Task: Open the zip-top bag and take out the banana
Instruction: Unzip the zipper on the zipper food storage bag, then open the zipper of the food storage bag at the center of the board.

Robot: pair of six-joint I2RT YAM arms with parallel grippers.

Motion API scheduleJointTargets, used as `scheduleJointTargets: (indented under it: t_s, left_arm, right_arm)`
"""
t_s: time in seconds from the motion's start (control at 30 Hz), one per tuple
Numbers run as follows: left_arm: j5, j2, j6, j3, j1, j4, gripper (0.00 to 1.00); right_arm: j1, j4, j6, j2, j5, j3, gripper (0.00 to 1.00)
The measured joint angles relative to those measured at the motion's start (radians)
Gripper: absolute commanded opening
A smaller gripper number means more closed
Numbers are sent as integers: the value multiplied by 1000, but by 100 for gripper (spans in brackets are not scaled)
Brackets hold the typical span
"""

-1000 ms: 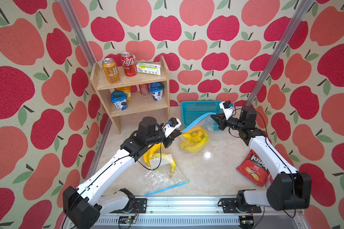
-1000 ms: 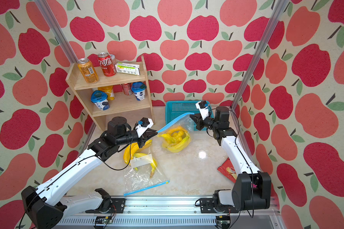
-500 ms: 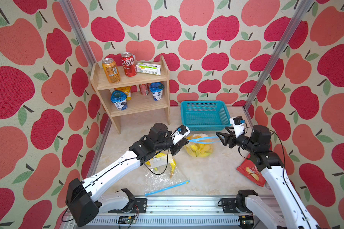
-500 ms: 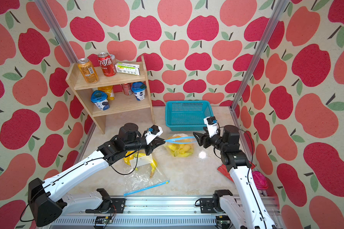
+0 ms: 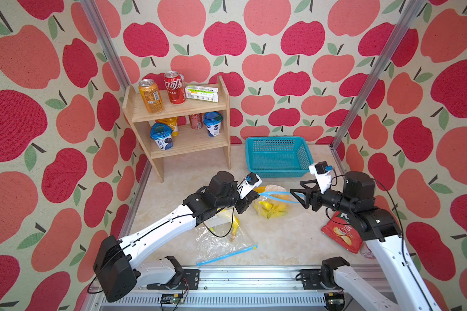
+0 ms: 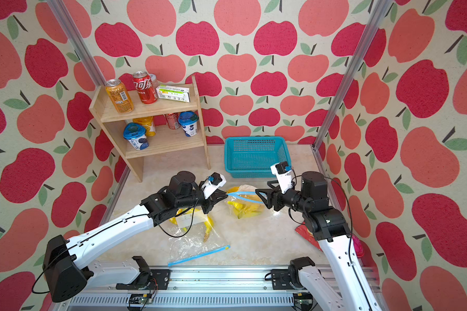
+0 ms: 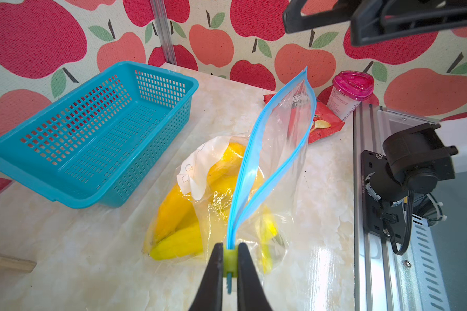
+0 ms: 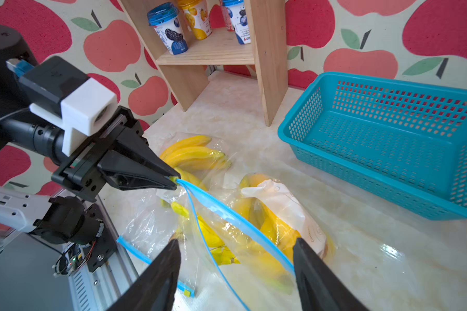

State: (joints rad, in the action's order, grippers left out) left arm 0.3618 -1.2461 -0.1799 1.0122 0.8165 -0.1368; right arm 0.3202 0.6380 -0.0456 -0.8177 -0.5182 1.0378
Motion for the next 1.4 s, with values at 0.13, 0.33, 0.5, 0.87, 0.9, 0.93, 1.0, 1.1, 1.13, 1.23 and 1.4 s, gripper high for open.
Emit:
scheduleJointTargets:
  t_s: [0.13, 0.33, 0.5, 0.87, 0.9, 0.93, 1.0, 1.1, 1.13, 1.23, 1.4]
  left_arm:
    - [-11, 5, 0, 0, 3, 0, 8]
    - [-17, 5, -1, 0, 6, -1, 8]
    - [-34, 5, 0, 0, 7, -1, 8]
    - [-41, 5, -1, 0, 7, -1, 8]
    - [-41, 5, -1, 0, 7, -2, 8]
    - [-41, 5, -1, 0, 7, -2, 8]
    - [-41, 5, -1, 0, 7, -2, 8]
    - [-41, 5, -1, 0, 7, -2, 8]
    - [-41, 5, -1, 0, 7, -2, 9]
    - [-41, 5, -1, 0, 7, -6, 9]
    - [-42, 5, -2, 0, 7, -8, 9]
  right_arm:
    - [23, 65, 0, -45, -14, 8, 65]
    - [33, 98, 0, -93, -30, 10, 63]
    - [48, 124, 27, -102, -67, 15, 62]
    - [92, 195, 126, -137, -44, 58, 65]
    - [92, 195, 134, -137, -39, 58, 64]
    - [92, 195, 143, -138, -32, 58, 64]
    - [92, 196, 161, -146, -19, 60, 64]
    - [92, 202, 184, -180, -14, 72, 60]
    - [92, 203, 190, -192, -14, 75, 58]
    - [97, 212, 206, -216, -14, 79, 55]
    - [109, 247, 233, -198, -10, 79, 49]
